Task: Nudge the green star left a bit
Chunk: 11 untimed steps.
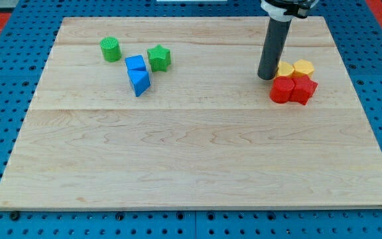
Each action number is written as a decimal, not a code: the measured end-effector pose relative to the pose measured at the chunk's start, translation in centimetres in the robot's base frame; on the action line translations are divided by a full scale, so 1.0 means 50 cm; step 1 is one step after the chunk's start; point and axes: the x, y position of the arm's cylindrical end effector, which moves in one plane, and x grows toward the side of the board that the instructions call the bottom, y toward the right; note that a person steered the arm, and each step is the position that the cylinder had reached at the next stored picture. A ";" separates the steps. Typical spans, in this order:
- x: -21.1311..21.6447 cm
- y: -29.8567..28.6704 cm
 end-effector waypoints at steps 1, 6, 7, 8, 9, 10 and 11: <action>0.000 -0.068; 0.043 -0.205; 0.052 -0.237; 0.052 -0.238; 0.052 -0.238; 0.047 -0.238; 0.039 -0.238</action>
